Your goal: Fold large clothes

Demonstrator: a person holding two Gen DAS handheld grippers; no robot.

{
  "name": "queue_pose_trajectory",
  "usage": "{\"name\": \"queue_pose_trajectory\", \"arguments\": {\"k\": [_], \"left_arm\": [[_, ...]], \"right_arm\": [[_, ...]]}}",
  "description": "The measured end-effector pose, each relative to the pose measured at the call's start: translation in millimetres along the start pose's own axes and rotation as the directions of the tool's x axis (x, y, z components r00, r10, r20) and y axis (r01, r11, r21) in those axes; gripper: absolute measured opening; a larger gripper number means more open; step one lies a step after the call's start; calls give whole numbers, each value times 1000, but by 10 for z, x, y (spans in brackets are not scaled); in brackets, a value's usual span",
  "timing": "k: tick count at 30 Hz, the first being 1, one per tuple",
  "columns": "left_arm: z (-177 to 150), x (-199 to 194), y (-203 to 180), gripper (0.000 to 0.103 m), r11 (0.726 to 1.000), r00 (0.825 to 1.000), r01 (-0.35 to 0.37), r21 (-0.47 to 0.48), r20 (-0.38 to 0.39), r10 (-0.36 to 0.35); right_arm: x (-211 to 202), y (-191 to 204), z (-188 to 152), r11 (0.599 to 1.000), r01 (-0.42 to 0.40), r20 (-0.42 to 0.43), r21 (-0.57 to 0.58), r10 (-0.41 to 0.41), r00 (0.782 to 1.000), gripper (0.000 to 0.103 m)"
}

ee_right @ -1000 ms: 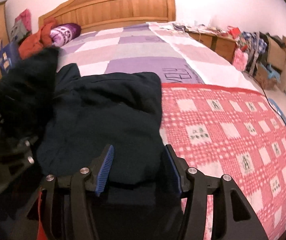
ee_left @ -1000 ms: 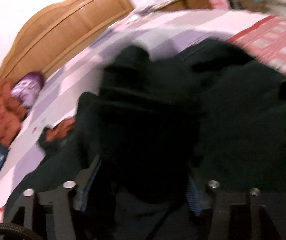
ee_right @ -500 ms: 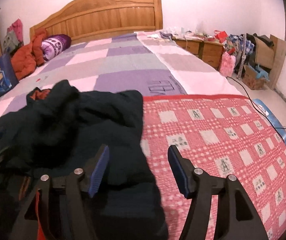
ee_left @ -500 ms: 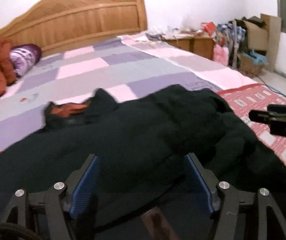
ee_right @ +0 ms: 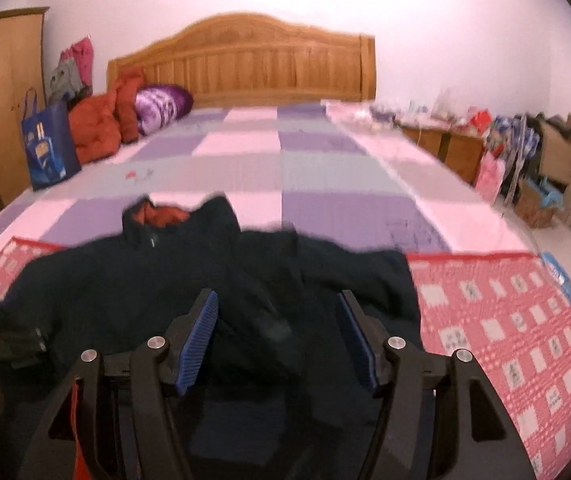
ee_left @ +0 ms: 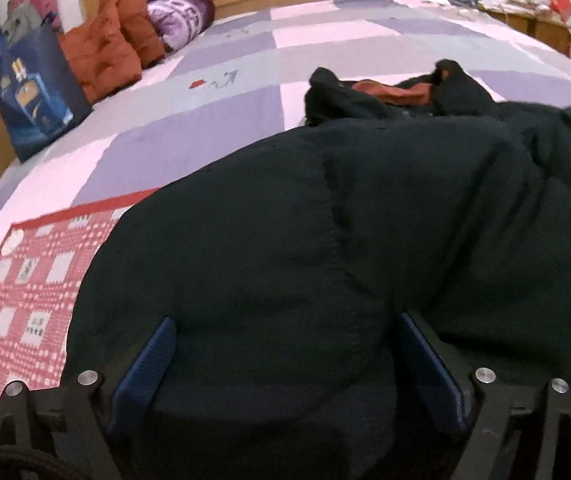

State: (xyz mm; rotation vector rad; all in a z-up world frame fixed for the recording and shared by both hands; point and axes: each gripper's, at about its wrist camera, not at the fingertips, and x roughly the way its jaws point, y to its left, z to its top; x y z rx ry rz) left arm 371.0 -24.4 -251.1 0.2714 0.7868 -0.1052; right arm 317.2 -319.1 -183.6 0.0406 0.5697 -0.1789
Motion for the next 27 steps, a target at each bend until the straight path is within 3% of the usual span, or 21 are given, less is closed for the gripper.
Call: {"name": "queue_pose_trajectory", "arguments": {"k": [3, 5, 7, 9, 11, 12, 13, 15, 19, 21, 23, 25, 27], "left_arm": [[-71, -6, 41, 93, 999, 1000, 19, -34, 7, -19], [-87, 6, 63, 93, 999, 1000, 29, -41, 10, -29], [-77, -23, 84, 93, 999, 999, 38, -34, 13, -37], [-66, -44, 151, 94, 997, 998, 65, -36, 20, -64], [-77, -48, 211, 95, 997, 997, 69, -40, 21, -68], [-100, -51, 262, 96, 996, 997, 69, -48, 26, -68], [-125, -45, 313, 98, 996, 997, 72, -61, 25, -71], [-152, -33, 373, 99, 994, 997, 82, -74, 20, -81], [-41, -152, 359, 96, 994, 997, 73, -83, 32, -70], [108, -313, 330, 96, 992, 990, 108, -72, 95, -101], [309, -442, 262, 96, 989, 978, 139, -49, 163, -129], [497, -404, 174, 96, 987, 975, 153, -38, 167, -145], [646, -255, 84, 97, 985, 978, 167, -51, 136, -158]], "right_arm": [[-165, 147, 128, 1000, 0, 90, -2, 0, 996, 70], [-133, 282, 151, 998, -50, 92, -30, 53, 994, 82], [112, 456, 89, 990, -97, -26, -101, 94, 995, 82], [514, 479, -114, 987, -38, -179, -155, 10, 984, 82], [801, 225, -303, 997, -17, -283, -78, -6, 959, 81], [895, 25, -417, 999, -39, -311, -1, 37, 950, 81], [905, -50, -467, 1000, 7, -310, -6, -8, 951, 83], [894, -173, -543, 1000, -14, -310, 28, 22, 950, 83], [892, -96, -540, 1000, -2, -319, -24, -6, 948, 83], [817, -45, -469, 998, 40, -304, -52, -54, 951, 83], [536, 105, -327, 988, 109, -182, -110, -128, 975, 83], [274, 225, -152, 990, 83, -29, -114, -87, 996, 85], [175, 459, 24, 991, 24, 57, -131, -16, 998, 87]]}}
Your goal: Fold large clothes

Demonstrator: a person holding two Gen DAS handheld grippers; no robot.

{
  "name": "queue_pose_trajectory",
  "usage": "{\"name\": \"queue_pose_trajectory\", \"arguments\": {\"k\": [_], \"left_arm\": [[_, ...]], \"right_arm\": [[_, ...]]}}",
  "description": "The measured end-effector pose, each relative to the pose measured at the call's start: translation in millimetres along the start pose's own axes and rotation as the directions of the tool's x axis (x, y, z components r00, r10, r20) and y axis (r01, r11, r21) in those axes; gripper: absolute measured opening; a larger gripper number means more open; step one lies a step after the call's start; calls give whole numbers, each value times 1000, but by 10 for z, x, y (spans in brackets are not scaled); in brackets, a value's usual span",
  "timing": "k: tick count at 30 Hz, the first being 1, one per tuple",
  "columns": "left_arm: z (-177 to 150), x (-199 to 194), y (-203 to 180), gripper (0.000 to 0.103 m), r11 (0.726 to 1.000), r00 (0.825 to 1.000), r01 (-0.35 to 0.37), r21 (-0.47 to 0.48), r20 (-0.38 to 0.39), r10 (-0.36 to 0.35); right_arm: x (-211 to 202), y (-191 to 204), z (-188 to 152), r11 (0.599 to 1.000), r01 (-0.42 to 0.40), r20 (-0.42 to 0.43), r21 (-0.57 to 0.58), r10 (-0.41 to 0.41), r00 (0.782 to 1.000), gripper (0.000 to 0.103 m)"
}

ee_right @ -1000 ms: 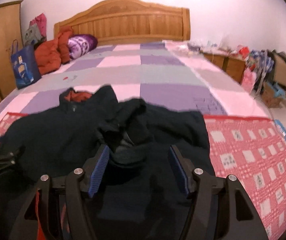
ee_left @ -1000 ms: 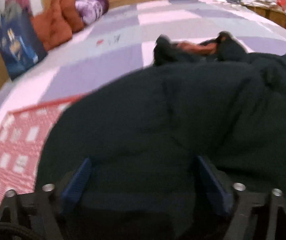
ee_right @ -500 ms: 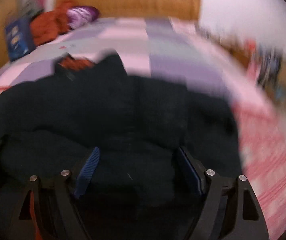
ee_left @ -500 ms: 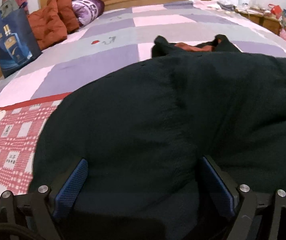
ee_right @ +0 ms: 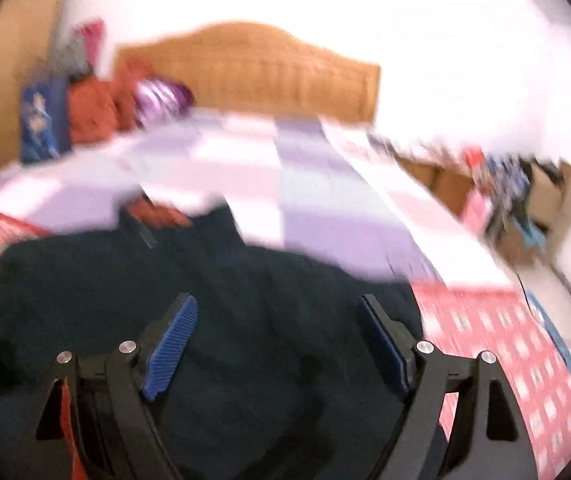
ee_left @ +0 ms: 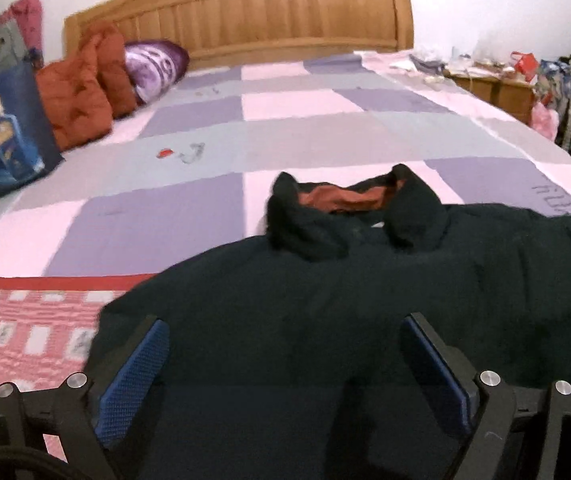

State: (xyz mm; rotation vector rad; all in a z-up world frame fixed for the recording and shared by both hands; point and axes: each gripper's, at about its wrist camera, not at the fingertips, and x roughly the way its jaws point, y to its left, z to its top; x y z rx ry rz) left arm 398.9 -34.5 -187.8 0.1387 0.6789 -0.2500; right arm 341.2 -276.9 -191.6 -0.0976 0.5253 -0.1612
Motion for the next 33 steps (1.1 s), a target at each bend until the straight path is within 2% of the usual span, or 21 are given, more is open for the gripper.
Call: {"name": "queue_pose_trajectory", "arguments": {"k": [1, 3, 4, 6, 8, 9, 11, 13, 14, 15, 17, 19, 25, 27, 30, 33], "left_arm": [[39, 109, -36, 98, 1000, 1000, 2, -7, -20, -2], [44, 348, -83, 99, 999, 997, -24, -21, -80, 22], [13, 500, -65, 103, 997, 989, -76, -29, -127, 72], [-102, 694, 62, 103, 995, 983, -85, -55, -167, 75], [-184, 738, 264, 103, 987, 978, -145, -76, -165, 131], [-206, 730, 355, 103, 982, 975, -167, -92, -164, 151], [-257, 718, 637, 103, 965, 964, -225, -133, -172, 201], [-331, 756, 919, 103, 950, 948, -279, -141, -201, 248], [-369, 781, 1054, 103, 943, 942, -289, -167, -222, 250], [-396, 815, 1125, 103, 941, 942, -283, -185, -238, 237], [-471, 911, 1179, 103, 950, 943, -259, -173, -260, 209], [-491, 965, 1175, 103, 952, 941, -259, -166, -267, 209], [-594, 956, 1333, 103, 942, 942, -255, -217, -275, 192], [-630, 990, 1318, 103, 940, 938, -248, -232, -299, 174], [-633, 1020, 1249, 103, 947, 935, -260, -190, -295, 197], [-666, 1030, 1290, 103, 945, 939, -241, -219, -298, 170]], "right_arm": [[58, 99, 76, 999, -49, -8, -2, 49, 999, 87], [352, 360, 180, 990, -143, -107, 2, 142, 984, 87], [507, 475, 186, 986, -165, -155, 3, 163, 974, 87], [791, 605, 115, 982, -189, -240, -15, 180, 954, 87], [1089, 580, -38, 984, -167, -335, -54, 140, 932, 87], [1162, 493, -99, 984, -175, -345, -43, 149, 927, 87], [1199, 201, -153, 991, -136, -325, -11, 125, 937, 85], [1199, -11, -219, 983, -183, -326, -6, 171, 930, 79], [1187, -40, -241, 986, -161, -322, -35, 141, 936, 79], [1152, -118, -268, 991, -123, -303, -48, 103, 948, 79], [1107, -286, -319, 993, -118, -294, 14, 117, 949, 79], [1135, -274, -365, 992, -127, -288, 16, 126, 949, 79], [1202, -321, -394, 987, -160, -302, 25, 160, 940, 79], [1195, -322, -422, 984, -173, -295, 32, 175, 939, 79], [1249, -314, -458, 982, -181, -299, 50, 188, 936, 79], [1273, -340, -463, 978, -198, -301, 63, 208, 931, 79]]}}
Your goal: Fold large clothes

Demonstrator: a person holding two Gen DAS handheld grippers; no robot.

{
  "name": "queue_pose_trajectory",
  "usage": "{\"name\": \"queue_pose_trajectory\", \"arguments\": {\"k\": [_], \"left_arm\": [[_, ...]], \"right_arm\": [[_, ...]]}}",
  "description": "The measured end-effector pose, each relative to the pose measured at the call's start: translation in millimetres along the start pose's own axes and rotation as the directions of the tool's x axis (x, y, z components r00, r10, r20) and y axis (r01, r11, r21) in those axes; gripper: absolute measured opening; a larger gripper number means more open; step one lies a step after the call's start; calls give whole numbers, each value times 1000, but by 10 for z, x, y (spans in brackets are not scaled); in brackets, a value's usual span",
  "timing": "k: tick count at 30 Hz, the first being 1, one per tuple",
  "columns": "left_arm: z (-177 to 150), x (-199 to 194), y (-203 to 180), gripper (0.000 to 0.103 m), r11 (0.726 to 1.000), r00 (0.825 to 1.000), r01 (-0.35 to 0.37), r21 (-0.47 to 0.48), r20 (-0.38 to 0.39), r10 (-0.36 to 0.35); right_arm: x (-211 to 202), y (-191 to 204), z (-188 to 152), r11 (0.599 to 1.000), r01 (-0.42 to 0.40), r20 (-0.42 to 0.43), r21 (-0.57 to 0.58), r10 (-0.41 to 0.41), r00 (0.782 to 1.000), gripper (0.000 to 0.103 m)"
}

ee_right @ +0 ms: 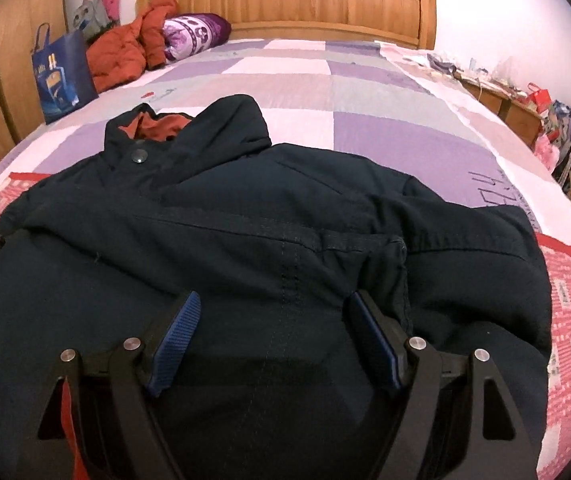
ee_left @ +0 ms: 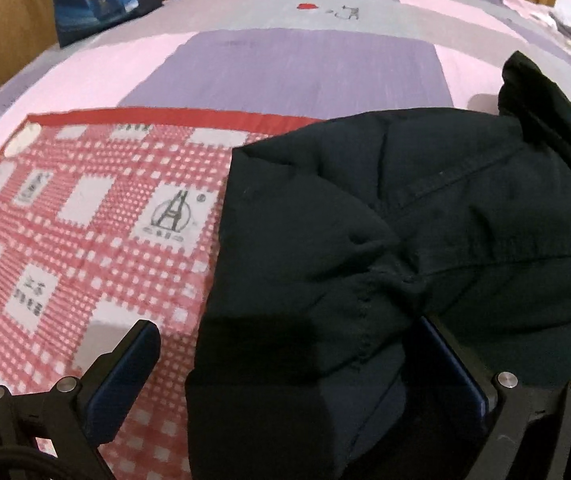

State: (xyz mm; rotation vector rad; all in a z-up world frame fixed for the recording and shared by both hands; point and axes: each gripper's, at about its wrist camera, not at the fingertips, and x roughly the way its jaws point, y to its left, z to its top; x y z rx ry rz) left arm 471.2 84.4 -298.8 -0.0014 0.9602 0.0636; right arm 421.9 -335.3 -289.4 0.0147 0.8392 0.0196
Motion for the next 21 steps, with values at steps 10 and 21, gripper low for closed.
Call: {"name": "queue_pose_trajectory", "arguments": {"k": [10, 21], "left_arm": [[-61, -234, 410, 103, 994, 998, 25, -108, -48, -30], [-430, -1151, -477, 103, 980, 984, 119, 161, 111, -138]], "right_arm": [[-226, -234, -18, 998, -55, 9, 27, 54, 998, 65], [-1010, 215, -207, 997, 72, 141, -24, -68, 988, 68]]}}
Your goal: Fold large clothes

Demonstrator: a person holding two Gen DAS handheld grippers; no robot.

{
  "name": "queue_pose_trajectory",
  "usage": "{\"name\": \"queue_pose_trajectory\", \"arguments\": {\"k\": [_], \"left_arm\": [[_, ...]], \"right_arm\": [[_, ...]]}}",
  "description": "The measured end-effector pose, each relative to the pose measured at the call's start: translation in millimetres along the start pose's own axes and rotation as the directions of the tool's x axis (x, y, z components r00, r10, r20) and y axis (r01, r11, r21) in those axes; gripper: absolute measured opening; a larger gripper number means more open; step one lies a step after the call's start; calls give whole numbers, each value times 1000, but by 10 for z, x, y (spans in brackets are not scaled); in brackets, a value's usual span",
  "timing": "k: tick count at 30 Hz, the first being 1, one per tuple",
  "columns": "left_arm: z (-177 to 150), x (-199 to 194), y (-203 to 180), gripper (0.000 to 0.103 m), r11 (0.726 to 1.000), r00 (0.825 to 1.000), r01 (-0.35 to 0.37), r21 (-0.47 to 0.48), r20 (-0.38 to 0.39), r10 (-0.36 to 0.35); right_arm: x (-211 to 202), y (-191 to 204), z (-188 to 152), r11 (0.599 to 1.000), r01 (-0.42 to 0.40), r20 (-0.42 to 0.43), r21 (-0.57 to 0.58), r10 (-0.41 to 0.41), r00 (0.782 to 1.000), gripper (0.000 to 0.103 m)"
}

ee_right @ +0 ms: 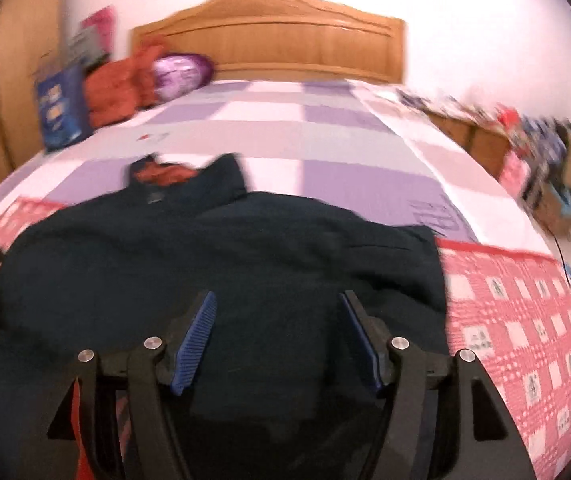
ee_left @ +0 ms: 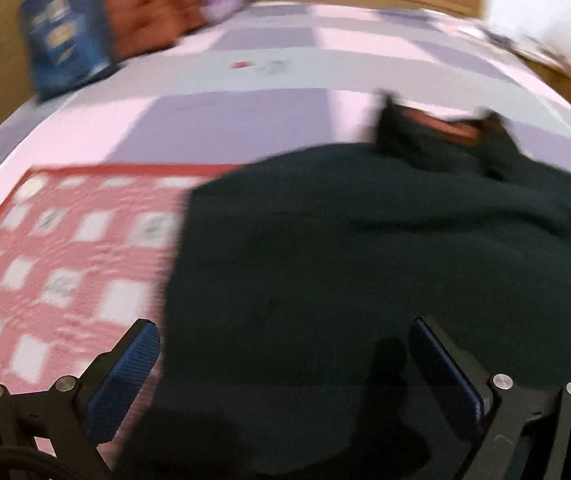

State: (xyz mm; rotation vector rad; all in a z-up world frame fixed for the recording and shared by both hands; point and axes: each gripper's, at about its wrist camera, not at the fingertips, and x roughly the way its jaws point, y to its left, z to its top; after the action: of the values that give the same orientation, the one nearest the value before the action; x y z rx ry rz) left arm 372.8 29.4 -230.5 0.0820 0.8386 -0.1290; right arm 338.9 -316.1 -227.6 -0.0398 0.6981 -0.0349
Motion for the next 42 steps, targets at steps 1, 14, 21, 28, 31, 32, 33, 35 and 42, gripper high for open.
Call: {"name": "queue_pose_trajectory", "arguments": {"k": [1, 14, 21, 28, 31, 32, 33, 35, 42], "left_arm": [[-15, 43, -133, 103, 1000, 1000, 16, 26, -14, -16], [-199, 122, 199, 103, 999, 998, -20, -37, -67, 17], [262, 99, -348, 103, 998, 999, 40, 42, 12, -40], [503, 680, -548, 103, 999, 994, 36, 24, -100, -33], [427, 693, -237, 103, 999, 996, 13, -35, -90, -16], [398, 704, -159, 103, 999, 996, -4, -44, -88, 0], [353, 705, -69, 103, 999, 997, -10, -49, -82, 6], [287, 703, 67, 103, 998, 996, -41, -52, -80, 37], [248, 497, 80, 103, 995, 995, -81, -66, -55, 78]], "right_arm": [[4, 159, -25, 999, -26, -12, -44, 26, 1000, 70], [55, -562, -385, 1000, 7, -148, 25, -3, 989, 90], [-332, 25, 77, 996, 61, 115, -58, -54, 992, 94], [584, 556, 396, 983, -23, -146, -180, -3, 989, 94], [784, 35, 307, 990, 94, -194, -105, -113, 974, 94], [795, -284, 240, 988, 152, -215, -18, -153, 965, 97], [817, -499, 189, 987, 149, -238, 56, -131, 962, 97], [780, -887, 43, 978, 75, -243, 196, -25, 970, 97], [502, -623, 67, 981, 186, -137, 62, -176, 975, 97]]}}
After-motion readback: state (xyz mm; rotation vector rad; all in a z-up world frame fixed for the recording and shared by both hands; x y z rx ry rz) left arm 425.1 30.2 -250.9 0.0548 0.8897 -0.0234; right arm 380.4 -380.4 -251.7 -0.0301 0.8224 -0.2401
